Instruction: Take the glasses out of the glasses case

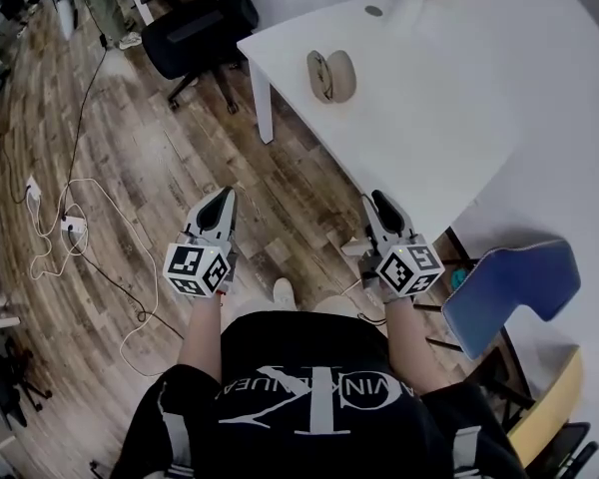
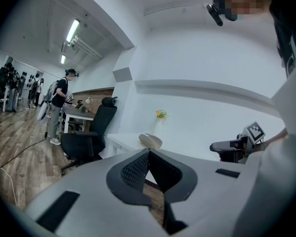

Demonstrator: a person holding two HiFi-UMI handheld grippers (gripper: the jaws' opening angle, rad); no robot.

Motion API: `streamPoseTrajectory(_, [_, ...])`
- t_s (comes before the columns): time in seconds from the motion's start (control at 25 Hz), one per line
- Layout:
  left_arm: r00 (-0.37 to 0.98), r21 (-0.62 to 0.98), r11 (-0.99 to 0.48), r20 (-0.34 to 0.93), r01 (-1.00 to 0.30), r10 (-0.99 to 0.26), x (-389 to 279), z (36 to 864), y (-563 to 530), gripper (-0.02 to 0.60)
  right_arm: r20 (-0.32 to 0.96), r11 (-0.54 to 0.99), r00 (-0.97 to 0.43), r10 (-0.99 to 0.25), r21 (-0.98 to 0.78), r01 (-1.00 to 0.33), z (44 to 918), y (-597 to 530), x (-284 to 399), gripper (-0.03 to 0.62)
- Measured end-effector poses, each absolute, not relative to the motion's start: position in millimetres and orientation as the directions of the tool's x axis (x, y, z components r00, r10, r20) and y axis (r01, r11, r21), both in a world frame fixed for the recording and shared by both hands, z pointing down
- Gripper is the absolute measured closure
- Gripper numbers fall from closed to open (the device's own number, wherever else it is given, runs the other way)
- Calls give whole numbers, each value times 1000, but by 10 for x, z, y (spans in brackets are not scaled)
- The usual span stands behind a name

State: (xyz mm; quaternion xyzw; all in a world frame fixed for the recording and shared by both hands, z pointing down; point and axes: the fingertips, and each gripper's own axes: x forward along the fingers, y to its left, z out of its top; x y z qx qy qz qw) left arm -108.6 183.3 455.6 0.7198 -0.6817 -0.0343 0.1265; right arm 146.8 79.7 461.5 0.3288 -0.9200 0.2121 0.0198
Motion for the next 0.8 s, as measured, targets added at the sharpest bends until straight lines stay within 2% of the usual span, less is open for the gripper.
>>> streamPoseTrajectory(0.36, [117,217,-86,134,-972,-984,-1063,4608,1577,568,153,686,-782,-604,-400,-608,4603,525,1306,476])
streamPoseTrajectory(0.8, [109,203,-82,127,-976,-986,-1415,4580,947,568,138,703,-804,-578,-415,-577,4630,-138,826,476])
